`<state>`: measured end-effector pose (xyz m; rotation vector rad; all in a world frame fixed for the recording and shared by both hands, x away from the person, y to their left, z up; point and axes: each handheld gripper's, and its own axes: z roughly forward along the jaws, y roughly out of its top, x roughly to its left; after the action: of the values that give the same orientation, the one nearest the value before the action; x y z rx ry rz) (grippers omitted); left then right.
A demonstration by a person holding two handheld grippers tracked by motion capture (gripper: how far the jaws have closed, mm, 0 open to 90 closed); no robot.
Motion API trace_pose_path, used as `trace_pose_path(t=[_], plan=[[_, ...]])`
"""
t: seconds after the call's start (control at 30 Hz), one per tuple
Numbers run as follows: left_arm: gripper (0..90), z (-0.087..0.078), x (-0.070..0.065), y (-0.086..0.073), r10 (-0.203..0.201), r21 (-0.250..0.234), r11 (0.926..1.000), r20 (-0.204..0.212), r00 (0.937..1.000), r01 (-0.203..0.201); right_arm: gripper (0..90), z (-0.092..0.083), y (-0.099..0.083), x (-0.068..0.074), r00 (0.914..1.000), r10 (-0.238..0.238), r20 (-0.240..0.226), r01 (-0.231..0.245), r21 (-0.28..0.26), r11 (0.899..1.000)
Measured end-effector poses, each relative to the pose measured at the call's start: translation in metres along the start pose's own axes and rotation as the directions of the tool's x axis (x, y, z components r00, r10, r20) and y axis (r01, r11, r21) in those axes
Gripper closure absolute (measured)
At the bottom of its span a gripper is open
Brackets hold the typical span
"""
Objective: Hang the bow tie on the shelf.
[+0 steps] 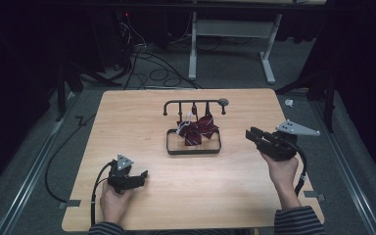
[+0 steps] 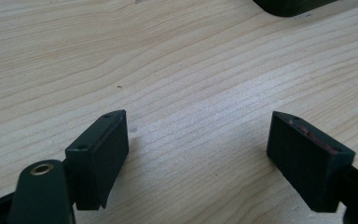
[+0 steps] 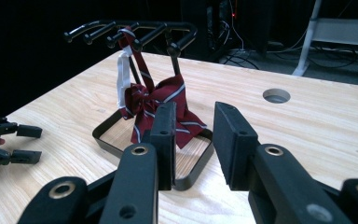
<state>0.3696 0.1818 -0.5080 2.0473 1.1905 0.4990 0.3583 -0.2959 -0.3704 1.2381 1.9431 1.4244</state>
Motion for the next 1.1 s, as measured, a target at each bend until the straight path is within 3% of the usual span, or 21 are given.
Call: trace_pose_path(t=[1.1], plan=[[21.1,0.0,0.0,0.0,0.0,0.0,1.0,0.0,1.0,0.0,71.6,-0.008,-0.045,-0.004,0.9969,0.078,-0.009,-0.078,0.024,0.997]])
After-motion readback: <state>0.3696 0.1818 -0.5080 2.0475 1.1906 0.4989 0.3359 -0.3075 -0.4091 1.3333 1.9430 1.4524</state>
